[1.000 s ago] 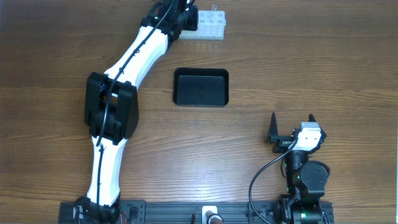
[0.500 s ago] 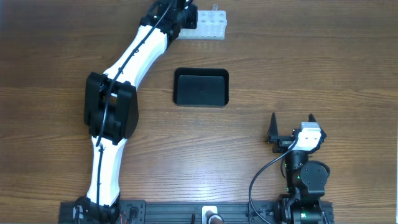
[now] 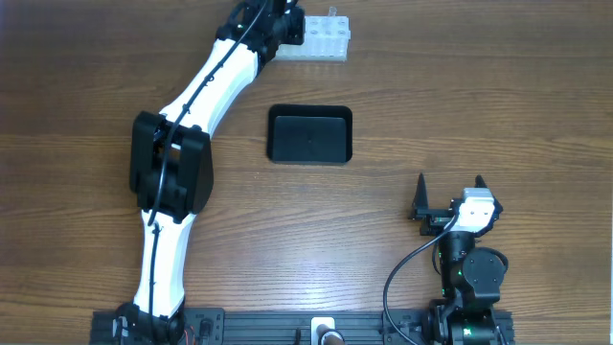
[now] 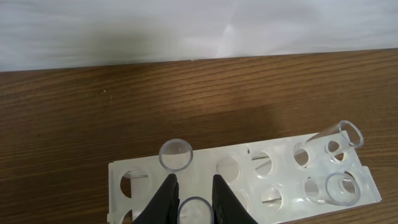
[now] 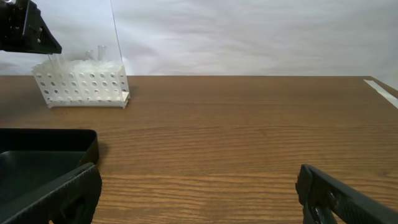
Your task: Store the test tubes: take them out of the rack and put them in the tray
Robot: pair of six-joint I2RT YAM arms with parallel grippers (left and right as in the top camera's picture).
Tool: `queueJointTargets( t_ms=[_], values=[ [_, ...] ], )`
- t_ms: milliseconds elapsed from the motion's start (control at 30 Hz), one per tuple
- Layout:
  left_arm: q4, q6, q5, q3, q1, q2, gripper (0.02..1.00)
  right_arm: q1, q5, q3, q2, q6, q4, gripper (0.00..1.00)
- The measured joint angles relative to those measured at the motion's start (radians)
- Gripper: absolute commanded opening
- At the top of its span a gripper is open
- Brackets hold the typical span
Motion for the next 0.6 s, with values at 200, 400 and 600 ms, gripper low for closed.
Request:
queueJointTargets(
  t_ms=[200,400,600],
  values=[
    [-0.005,0.0,0.0,0.0,-0.01,-0.005,0.064,0.0,0.0,0.0,0.0,0.0,0.0,0.993],
    [-0.045,0.0,-0.034,0.0,-0.022,-0.049,0.045,0.0,0.0,0.0,0.0,0.0,0.0,0.993],
    [-0.088,0.0,-0.05,0.0,-0.026,-0.143,0.04,0.0,0.0,0.0,0.0,0.001,0.0,0.993]
  ],
)
